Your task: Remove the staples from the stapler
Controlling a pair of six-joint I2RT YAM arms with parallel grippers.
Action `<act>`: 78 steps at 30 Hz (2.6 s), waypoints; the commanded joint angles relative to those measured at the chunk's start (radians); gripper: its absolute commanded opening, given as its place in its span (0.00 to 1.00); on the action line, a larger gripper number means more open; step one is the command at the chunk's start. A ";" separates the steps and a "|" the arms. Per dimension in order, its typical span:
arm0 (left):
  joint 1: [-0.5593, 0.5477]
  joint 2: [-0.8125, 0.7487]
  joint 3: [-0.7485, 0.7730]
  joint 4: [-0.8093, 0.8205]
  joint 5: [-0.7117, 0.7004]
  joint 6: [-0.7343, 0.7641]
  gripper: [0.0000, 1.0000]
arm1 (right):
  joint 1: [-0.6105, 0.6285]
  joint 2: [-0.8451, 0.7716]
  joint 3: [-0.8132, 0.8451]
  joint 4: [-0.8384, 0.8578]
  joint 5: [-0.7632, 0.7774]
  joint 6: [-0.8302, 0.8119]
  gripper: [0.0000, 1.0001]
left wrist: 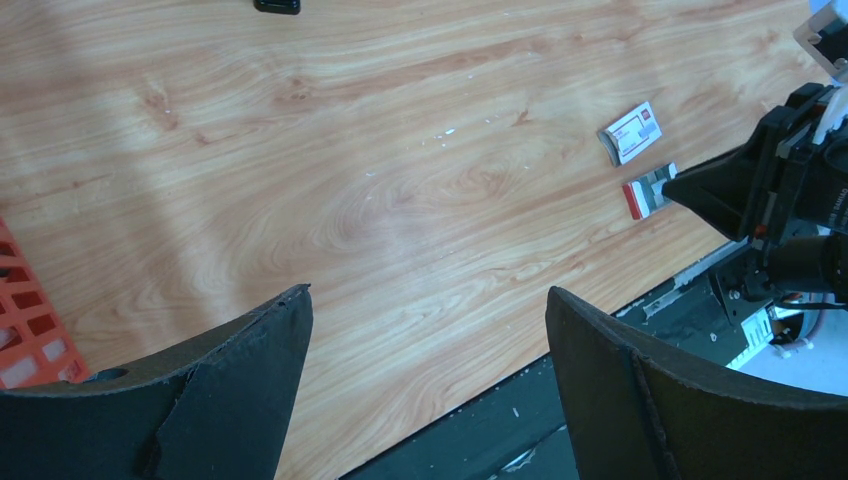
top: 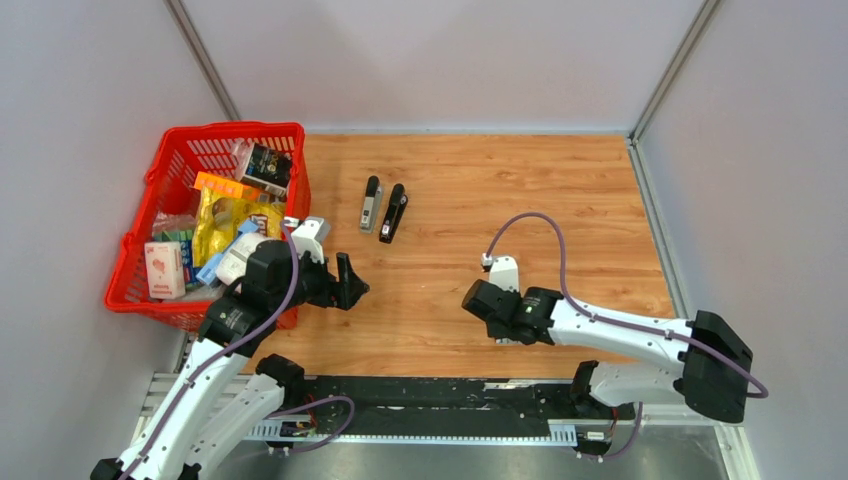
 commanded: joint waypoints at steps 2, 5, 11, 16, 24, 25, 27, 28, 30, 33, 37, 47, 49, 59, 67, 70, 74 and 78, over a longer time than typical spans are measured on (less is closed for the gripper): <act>0.003 0.004 -0.006 0.024 0.005 0.004 0.94 | -0.007 -0.070 -0.039 -0.062 0.041 0.083 0.19; 0.003 0.000 -0.008 0.024 0.006 0.002 0.94 | -0.007 -0.085 -0.057 -0.071 0.041 0.105 0.20; 0.003 0.001 -0.008 0.024 0.006 0.004 0.94 | -0.007 -0.094 -0.085 -0.070 0.042 0.133 0.20; 0.003 0.001 -0.008 0.025 0.008 0.001 0.94 | -0.007 -0.074 -0.089 -0.067 0.055 0.160 0.21; 0.003 0.001 -0.009 0.027 0.012 0.001 0.94 | -0.007 -0.039 -0.112 -0.047 0.061 0.200 0.23; 0.003 0.003 -0.009 0.027 0.012 0.001 0.94 | -0.009 -0.038 -0.115 -0.044 0.067 0.206 0.23; 0.003 0.001 -0.009 0.027 0.014 0.001 0.94 | -0.009 -0.037 -0.119 -0.042 0.070 0.208 0.23; 0.003 0.003 -0.008 0.028 0.014 0.002 0.94 | -0.010 -0.037 -0.122 -0.039 0.070 0.208 0.24; 0.003 0.001 -0.009 0.028 0.014 0.001 0.94 | -0.015 -0.034 -0.125 -0.032 0.070 0.208 0.24; 0.003 0.001 -0.009 0.027 0.015 0.001 0.94 | -0.015 -0.027 -0.126 -0.024 0.064 0.206 0.23; 0.003 0.000 -0.009 0.027 0.014 0.001 0.94 | -0.015 -0.015 -0.128 -0.012 0.065 0.203 0.23; 0.003 -0.002 -0.009 0.027 0.014 0.002 0.94 | -0.021 0.009 -0.122 0.001 0.066 0.200 0.26; 0.003 -0.002 -0.009 0.027 0.014 0.002 0.94 | -0.021 0.009 -0.122 0.001 0.067 0.199 0.27; 0.003 -0.003 -0.008 0.027 0.012 0.001 0.94 | -0.025 -0.013 -0.112 -0.021 0.085 0.200 0.30; 0.003 -0.010 -0.009 0.025 0.009 -0.001 0.94 | -0.042 -0.094 -0.129 -0.073 0.121 0.209 0.26; 0.003 -0.008 -0.009 0.025 0.009 -0.001 0.94 | -0.055 -0.113 -0.139 -0.075 0.122 0.206 0.21; 0.003 -0.011 -0.008 0.025 0.009 -0.001 0.94 | -0.064 -0.105 -0.143 -0.073 0.119 0.202 0.10; 0.003 -0.010 -0.009 0.025 0.009 -0.001 0.94 | -0.067 -0.081 -0.143 -0.065 0.118 0.198 0.01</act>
